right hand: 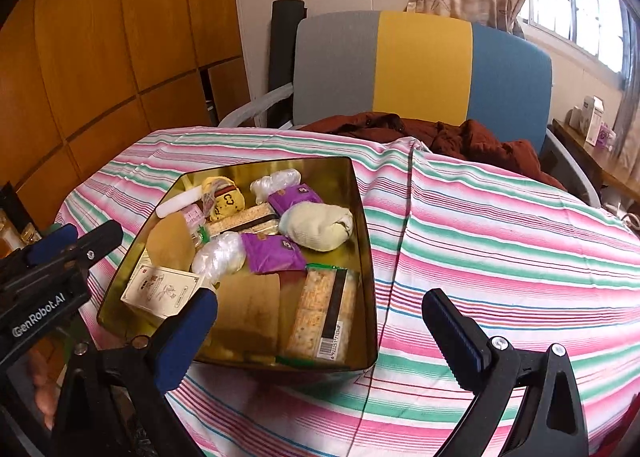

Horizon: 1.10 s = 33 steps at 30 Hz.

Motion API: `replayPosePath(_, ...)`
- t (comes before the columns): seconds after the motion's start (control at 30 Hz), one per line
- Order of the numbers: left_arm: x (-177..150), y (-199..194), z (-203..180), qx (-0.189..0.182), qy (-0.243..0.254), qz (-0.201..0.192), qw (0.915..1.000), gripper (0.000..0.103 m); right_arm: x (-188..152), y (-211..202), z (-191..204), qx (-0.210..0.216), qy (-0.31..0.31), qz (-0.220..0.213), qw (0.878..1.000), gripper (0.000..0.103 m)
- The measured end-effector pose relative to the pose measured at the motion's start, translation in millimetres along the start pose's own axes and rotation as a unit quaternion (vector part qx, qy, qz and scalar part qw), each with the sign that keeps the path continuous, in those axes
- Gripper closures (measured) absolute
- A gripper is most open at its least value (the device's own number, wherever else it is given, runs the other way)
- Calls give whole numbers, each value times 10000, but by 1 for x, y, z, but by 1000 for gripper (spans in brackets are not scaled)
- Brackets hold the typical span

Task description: Organize objects

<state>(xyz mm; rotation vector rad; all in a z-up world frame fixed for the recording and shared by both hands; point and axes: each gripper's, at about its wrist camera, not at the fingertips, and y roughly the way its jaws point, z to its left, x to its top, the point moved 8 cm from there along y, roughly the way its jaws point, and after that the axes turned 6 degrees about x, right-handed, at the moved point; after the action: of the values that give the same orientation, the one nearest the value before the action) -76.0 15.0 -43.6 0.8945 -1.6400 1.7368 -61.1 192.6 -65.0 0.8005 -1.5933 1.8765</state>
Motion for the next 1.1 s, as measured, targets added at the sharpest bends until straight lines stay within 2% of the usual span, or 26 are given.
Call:
replayPosePath(0.27,3,-6,-6,-189,-6,-78,9998,32,0,-1,3,4,-36,-18,10000,0)
replayPosePath(0.4,2,-4,-9,-233,22,-24,9997,39,1,0,4,-8,-63,-28,10000,0)
replayPosePath(0.5,0,-2,-10,-263,23,58,9996,40,2,0,3,-44,-72,-38,10000,0)
replayPosePath(0.67,-1,1,-9,-179,115,41,9998,41,4,1,4,-134,-123,-72,9998,0)
replayPosePath(1.0,-5,7,1,-60,-11,126,9999,41,2,9,7,-237,-240,15,9994,0)
replayPosePath(1.07,-5,8,0,-38,28,97,9999,46,1,10,7,-236,-241,34,9994,0)
replayPosePath(1.1,-6,8,-1,-70,44,93,9999,53,1,10,7,-239,-240,34,9994,0)
